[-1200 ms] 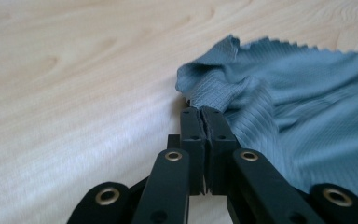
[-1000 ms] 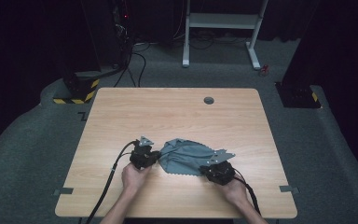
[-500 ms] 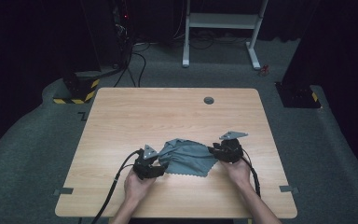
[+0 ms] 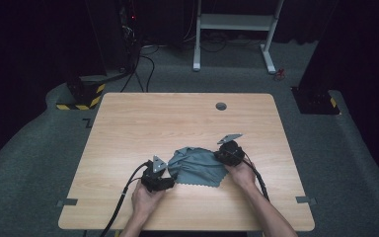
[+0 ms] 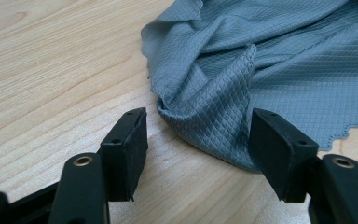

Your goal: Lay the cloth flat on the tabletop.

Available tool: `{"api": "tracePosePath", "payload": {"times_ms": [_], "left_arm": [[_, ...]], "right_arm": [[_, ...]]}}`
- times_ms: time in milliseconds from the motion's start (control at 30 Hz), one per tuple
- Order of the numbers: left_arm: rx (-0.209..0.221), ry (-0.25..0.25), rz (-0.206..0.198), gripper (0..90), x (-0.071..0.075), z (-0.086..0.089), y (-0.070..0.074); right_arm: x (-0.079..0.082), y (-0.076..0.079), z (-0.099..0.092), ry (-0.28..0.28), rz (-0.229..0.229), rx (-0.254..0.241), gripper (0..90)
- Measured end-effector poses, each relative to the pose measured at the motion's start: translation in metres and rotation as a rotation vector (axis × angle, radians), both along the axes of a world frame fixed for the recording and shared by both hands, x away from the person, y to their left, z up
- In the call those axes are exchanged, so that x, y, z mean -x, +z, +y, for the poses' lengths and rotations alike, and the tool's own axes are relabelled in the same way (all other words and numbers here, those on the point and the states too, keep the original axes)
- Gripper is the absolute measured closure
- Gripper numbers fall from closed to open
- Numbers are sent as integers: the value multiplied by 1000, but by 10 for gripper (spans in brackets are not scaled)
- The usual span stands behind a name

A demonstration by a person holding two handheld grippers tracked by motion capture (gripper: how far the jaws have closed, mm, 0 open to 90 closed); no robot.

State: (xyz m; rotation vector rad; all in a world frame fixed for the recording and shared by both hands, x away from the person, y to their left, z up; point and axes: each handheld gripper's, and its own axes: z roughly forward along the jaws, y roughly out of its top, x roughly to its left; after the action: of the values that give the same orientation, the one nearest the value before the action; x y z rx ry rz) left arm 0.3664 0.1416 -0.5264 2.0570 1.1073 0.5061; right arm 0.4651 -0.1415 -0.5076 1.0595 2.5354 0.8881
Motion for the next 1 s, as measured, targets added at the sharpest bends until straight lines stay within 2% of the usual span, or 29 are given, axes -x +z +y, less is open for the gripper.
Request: {"api": "tracePosePath", "payload": {"times_ms": [100,267,367,400,433,467,500,567,600,700,833,867,933,967,1000], "left_arm": [[4,1,3,377,0,0,0],[4,1,3,377,0,0,0],[1,1,1,377,0,0,0],[2,0,2,377,0,0,0],[1,0,2,377,0,0,0],[2,2,1,377,0,0,0],[2,1,2,377,0,0,0],[6,4,4,377,0,0,0],[6,4,4,378,1,0,0],[5,2,1,379,1,0,0],[8,-14,-8,405,2,0,0],[16,-17,-11,409,3,0,0],[25,-24,-29,428,5,1,1],[35,-21,-26,476,6,1,1],[36,-23,-34,476,7,2,1]], "right_arm": [[-4,6,4,2,-33,18,900],[-28,29,4,-67,-71,-25,900],[-38,32,9,-80,-86,-23,895],[-41,27,14,-86,-62,-15,826],[-41,27,14,-86,-62,-15,826],[-42,24,16,-82,-51,-9,772],[-39,22,17,-82,-45,-8,744],[-30,21,15,-69,-62,-17,726],[-23,22,13,-62,-80,-26,722],[2,24,1,-33,-89,-64,722],[39,15,-11,14,-42,-76,719],[46,12,-14,29,-44,-77,720],[58,7,-18,34,-29,-88,720],[66,1,-18,38,-29,-78,721],[66,1,-18,38,-29,-78,721]]}}
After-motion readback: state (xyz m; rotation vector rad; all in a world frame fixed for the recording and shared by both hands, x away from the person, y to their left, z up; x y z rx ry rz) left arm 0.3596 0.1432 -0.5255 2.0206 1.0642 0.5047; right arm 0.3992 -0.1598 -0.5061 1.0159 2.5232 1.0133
